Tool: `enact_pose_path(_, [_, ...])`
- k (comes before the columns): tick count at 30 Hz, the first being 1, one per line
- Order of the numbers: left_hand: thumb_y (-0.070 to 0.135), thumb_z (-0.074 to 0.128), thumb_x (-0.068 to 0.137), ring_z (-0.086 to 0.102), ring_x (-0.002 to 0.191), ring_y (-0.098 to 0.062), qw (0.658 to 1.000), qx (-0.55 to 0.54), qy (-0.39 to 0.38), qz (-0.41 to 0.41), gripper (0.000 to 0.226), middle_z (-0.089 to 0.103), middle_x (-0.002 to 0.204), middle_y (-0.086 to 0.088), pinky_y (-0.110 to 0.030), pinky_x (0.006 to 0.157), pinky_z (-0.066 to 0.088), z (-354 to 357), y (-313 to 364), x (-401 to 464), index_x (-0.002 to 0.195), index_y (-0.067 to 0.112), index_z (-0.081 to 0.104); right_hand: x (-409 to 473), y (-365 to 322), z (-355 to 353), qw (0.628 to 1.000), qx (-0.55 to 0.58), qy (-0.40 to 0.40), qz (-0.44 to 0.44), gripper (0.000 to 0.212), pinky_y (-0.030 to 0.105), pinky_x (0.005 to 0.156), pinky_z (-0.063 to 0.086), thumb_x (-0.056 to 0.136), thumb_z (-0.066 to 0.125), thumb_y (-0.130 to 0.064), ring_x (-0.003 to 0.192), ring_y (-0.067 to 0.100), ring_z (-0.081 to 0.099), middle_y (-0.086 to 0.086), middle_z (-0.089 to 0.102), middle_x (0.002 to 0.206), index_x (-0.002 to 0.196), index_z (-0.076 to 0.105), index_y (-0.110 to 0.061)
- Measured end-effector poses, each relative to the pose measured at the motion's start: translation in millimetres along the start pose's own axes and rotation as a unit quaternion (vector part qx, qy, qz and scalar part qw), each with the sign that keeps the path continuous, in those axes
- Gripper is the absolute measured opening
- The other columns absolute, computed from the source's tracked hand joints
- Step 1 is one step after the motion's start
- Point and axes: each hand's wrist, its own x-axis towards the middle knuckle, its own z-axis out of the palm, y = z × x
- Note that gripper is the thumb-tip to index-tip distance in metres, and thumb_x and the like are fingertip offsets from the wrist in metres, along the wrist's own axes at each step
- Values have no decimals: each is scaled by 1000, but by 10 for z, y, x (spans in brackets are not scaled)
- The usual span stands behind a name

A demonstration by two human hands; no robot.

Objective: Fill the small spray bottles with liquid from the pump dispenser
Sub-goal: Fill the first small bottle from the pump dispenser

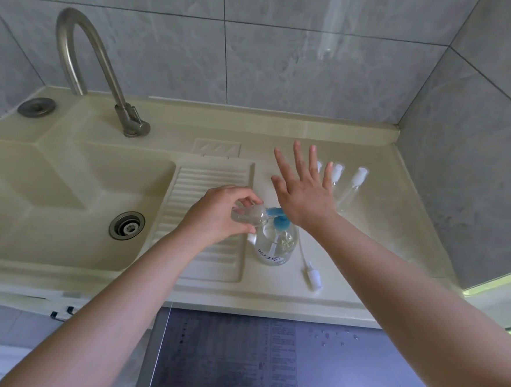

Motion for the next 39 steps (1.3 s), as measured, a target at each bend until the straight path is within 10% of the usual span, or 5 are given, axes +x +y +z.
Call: enact_pose_path(39, [20,91,62,64,91,-7,1000,-1,4,6,49,64,100,18,-39,88,54,20,-16,28,103,37,68,-22,-50,145,998,10,34,56,55,52,120,-18,106,8,-45,151,22,-26,-2,-18,167,159,-5,-38])
